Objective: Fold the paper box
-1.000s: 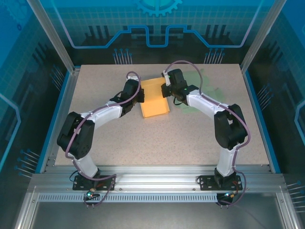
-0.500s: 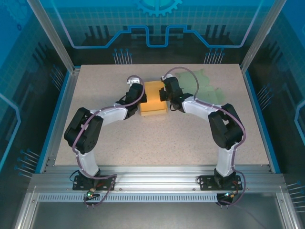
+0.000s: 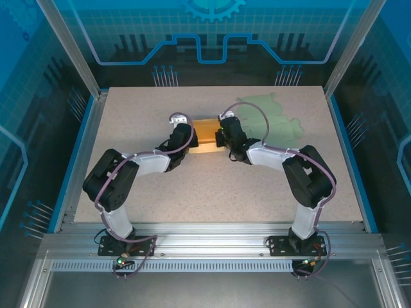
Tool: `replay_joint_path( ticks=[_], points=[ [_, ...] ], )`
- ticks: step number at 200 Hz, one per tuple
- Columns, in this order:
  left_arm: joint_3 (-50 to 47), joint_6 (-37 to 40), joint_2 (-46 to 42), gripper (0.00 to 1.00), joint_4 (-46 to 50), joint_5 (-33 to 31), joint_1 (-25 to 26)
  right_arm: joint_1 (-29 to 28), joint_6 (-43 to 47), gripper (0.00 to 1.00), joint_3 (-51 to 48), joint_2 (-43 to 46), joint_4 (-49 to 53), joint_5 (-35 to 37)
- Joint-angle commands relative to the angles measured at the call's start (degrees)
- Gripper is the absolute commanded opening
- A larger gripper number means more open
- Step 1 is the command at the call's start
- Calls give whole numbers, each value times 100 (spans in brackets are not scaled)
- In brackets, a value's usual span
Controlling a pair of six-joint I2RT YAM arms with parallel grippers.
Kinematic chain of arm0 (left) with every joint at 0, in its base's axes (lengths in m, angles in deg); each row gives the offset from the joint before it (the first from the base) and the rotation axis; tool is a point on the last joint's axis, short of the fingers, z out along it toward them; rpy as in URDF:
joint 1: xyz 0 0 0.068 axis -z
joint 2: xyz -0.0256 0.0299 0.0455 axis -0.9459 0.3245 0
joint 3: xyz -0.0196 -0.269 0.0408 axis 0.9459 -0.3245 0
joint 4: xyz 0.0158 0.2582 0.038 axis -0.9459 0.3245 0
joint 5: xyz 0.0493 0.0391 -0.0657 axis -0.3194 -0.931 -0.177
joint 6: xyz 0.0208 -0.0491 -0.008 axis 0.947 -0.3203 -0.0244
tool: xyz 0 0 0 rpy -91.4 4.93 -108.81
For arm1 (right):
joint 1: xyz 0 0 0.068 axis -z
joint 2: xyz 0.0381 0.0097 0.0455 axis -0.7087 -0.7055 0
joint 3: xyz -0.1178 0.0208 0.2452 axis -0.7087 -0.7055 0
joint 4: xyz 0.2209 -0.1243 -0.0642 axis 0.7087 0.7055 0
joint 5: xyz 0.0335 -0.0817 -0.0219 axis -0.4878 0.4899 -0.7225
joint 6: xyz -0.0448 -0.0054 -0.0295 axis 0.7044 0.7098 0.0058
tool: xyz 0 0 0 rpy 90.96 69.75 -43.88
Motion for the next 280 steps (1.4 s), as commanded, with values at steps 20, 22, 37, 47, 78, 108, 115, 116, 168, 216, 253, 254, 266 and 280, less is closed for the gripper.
replay_joint_path(
  ticks=[20, 22, 37, 47, 78, 108, 115, 116, 168, 216, 253, 254, 266, 280],
  points=[
    [-419, -330, -385, 28, -182, 968, 215, -334, 47, 2, -662, 260, -388, -466],
    [-437, -334, -398, 28, -182, 988, 219, -334, 47, 2, -700, 273, -397, -468],
    [-570, -427, -522, 33, -173, 1060, 221, -342, 80, 2, -938, 356, -689, -501],
    [-670, -422, -646, 37, -174, 1136, 208, -364, 119, 2, -1092, 419, -822, -506],
    [-975, -311, -1084, 44, -178, 1451, 205, -437, 265, 2, -1547, 580, -1150, -415],
    [-1440, -293, -1612, 58, -377, 1765, 207, -515, 364, 2, -1869, 578, -1481, -283],
    [-1563, -293, -1753, 62, -395, 1789, 210, -534, 364, 1, -1963, 574, -1577, -241],
    [-1576, -295, -1771, 62, -399, 1792, 211, -539, 364, 1, -1975, 571, -1592, -235],
    [-2149, -346, -3123, 93, 191, 1694, 218, -764, 429, 2, -2436, 551, -1991, 101],
    [-2205, -393, -4525, 99, 1232, 1482, 220, -936, 434, 4, -2624, 555, -2002, 292],
    [-1283, -651, -4814, 99, 2867, 430, 211, -1007, 434, 6, -2695, 594, -1994, 396],
    [-1255, -650, -4804, 99, 2907, 418, 212, -1007, 434, 6, -2698, 596, -1993, 409],
    [-854, -447, -4621, 99, 3270, 434, 211, -1016, 434, 7, -2721, 607, -2001, 445],
    [-369, -272, -4281, 99, 3661, 526, 197, -1032, 443, 10, -2743, 604, -1996, 473]
  ],
)
